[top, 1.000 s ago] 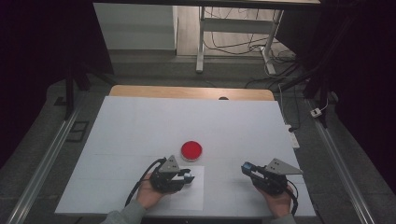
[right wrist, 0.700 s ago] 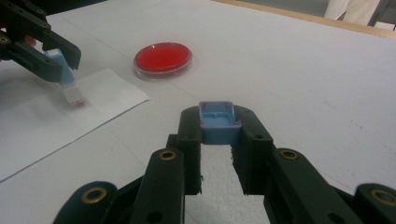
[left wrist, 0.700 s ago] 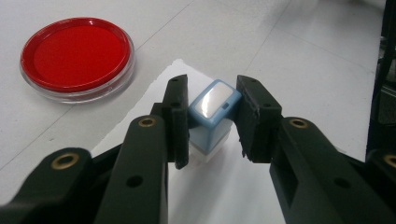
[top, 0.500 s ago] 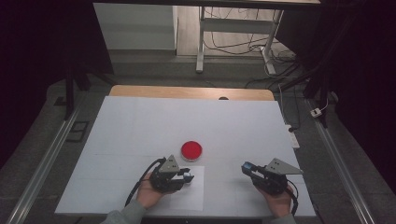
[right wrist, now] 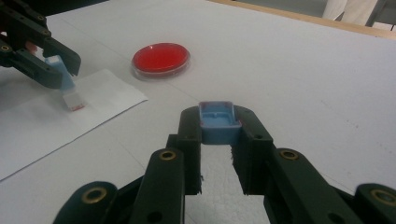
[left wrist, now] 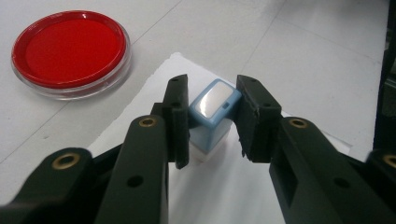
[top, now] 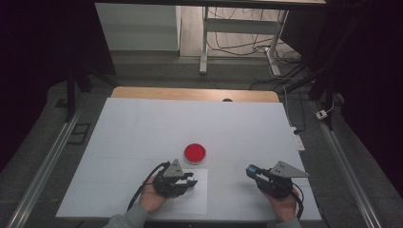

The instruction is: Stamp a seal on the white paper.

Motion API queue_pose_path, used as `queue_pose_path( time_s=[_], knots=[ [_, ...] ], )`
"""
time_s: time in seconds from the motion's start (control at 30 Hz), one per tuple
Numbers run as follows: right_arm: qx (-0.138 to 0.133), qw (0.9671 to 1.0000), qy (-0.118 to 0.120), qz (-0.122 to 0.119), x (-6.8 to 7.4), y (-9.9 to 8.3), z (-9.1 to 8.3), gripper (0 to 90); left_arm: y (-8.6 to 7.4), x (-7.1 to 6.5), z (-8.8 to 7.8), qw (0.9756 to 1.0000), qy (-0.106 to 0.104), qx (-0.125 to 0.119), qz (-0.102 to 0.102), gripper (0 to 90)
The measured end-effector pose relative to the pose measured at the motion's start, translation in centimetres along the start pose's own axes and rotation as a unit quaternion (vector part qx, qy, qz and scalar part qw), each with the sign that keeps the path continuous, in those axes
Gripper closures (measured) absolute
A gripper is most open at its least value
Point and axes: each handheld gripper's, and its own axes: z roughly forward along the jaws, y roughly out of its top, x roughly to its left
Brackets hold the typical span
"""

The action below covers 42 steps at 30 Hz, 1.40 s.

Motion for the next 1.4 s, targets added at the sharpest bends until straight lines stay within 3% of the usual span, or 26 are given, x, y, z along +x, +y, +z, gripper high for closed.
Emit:
queue_pose_path(
  time_s=[0.33, 0.87, 1.4],
  knots=[
    [-0.001, 1.0, 0.001, 0.001, 0.02, 0.03, -0.01, 73.5, 0.04, 0.0, 0.06, 1.0, 0.0, 0.008, -0.002, 67.1],
    [-0.004, 1.0, 0.001, 0.002, 0.02, 0.09, -0.14, 73.5, 0.08, -0.56, 0.32, 0.9993, 0.013, 0.023, 0.026, 67.6],
    [-0.004, 1.0, 0.0, 0.002, -0.03, 0.07, -0.21, 73.5, -0.05, -0.53, 0.29, 0.9991, 0.012, 0.025, 0.032, 67.9]
  ],
)
